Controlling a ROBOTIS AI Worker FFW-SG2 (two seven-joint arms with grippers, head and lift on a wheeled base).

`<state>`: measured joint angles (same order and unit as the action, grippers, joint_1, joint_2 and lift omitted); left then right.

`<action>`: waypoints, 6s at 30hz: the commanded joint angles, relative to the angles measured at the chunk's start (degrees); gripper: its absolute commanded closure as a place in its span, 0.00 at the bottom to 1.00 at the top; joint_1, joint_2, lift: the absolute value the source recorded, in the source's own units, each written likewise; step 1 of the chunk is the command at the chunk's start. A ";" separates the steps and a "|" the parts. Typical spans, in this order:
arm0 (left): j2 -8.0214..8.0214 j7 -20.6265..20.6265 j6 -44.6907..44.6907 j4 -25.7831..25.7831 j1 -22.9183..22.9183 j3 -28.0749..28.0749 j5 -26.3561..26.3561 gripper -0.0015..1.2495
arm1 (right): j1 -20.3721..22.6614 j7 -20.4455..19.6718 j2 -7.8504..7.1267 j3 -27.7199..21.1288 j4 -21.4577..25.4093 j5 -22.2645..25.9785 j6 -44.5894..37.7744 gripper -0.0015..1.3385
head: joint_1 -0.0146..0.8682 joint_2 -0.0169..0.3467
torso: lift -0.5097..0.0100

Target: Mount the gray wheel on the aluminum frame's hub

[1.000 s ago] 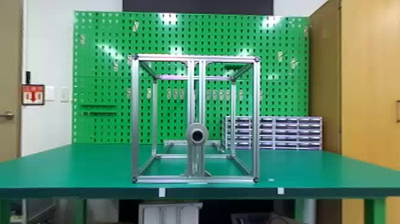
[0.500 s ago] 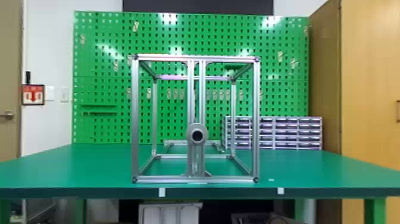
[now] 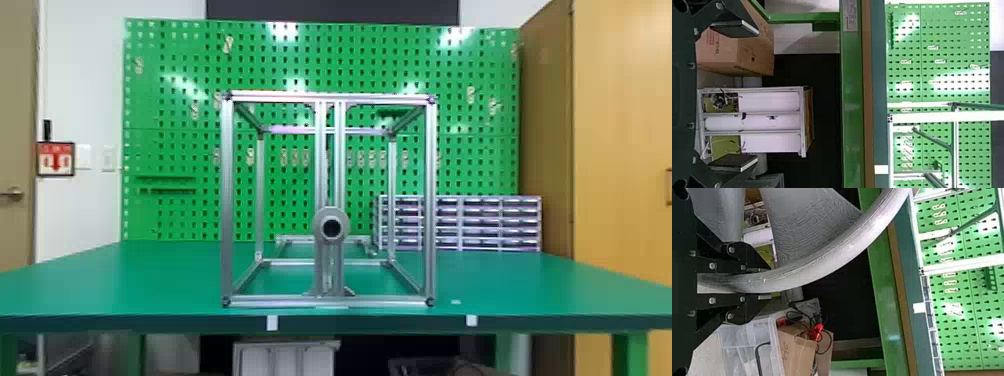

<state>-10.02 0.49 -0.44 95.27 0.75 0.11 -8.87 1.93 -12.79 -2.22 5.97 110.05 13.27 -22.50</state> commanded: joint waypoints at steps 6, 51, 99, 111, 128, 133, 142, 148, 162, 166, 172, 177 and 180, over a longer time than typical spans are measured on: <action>0.00 0.04 0.00 0.09 0.13 0.06 0.00 0.13 | -0.70 0.04 -1.29 -0.35 1.48 0.09 -2.55 0.78 | 0.01 0.06 | 0.02; -2.11 -0.05 2.37 4.92 2.07 -0.73 3.34 0.13 | -31.90 -42.06 -28.36 14.86 20.91 45.35 -26.90 0.78 | 0.01 0.06 | 0.02; -3.87 -0.05 6.06 10.02 1.80 -0.20 6.59 0.13 | -55.81 -58.58 -34.34 18.90 20.03 73.83 -29.62 0.78 | 0.01 0.06 | 0.02; -4.40 -1.28 9.76 14.94 -1.10 1.21 7.12 0.13 | -59.41 -58.58 -33.11 21.10 12.82 78.40 -29.27 0.78 | 0.01 0.06 | 0.02; -5.27 -1.63 10.19 15.12 -1.62 2.96 7.38 0.13 | -66.35 -58.49 -31.61 25.05 4.74 80.42 -29.00 0.78 | 0.01 0.06 | 0.02; -5.45 -1.89 10.46 15.12 -1.89 3.40 7.38 0.13 | -67.67 -58.41 -31.17 25.32 3.51 81.30 -28.92 0.78 | 0.01 0.06 | 0.02; -5.71 -2.24 10.63 15.12 -2.06 3.93 7.47 0.13 | -69.87 -56.30 -28.98 26.46 -1.15 82.79 -28.92 0.78 | 0.01 0.06 | 0.02; -5.71 -2.51 10.63 15.12 -2.15 4.28 7.47 0.13 | -70.13 -55.15 -27.83 26.20 -2.56 81.47 -28.92 0.78 | 0.01 0.06 | 0.02; -7.47 -8.75 17.93 26.37 -0.83 6.92 1.14 0.13 | -70.05 -54.98 -27.83 26.02 -2.56 80.16 -28.92 0.78 | 0.01 0.06 | 0.02; -8.70 -14.90 20.74 31.47 -1.27 8.33 -3.78 0.13 | -70.05 -55.07 -27.83 26.02 -2.56 79.89 -28.92 0.78 | 0.01 0.06 | 0.02; -9.93 -20.70 21.09 35.95 -2.68 9.21 -11.61 0.14 | -70.13 -55.07 -27.83 26.28 -2.65 79.80 -28.92 0.78 | 0.01 0.06 | 0.02; -11.34 -23.95 22.15 38.85 -4.96 9.82 -16.53 0.14 | -70.22 -55.07 -27.83 26.72 -3.00 79.72 -28.92 0.78 | 0.01 0.06 | 0.02; -11.95 -25.89 22.15 38.94 -6.63 10.00 -21.19 0.14 | -70.48 -54.98 -27.83 26.99 -3.26 79.72 -28.92 0.78 | 0.01 0.06 | 0.02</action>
<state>-21.10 -24.16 21.58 133.64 -3.91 9.85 -24.88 -68.29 -67.79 -30.06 32.64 107.11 93.00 -51.41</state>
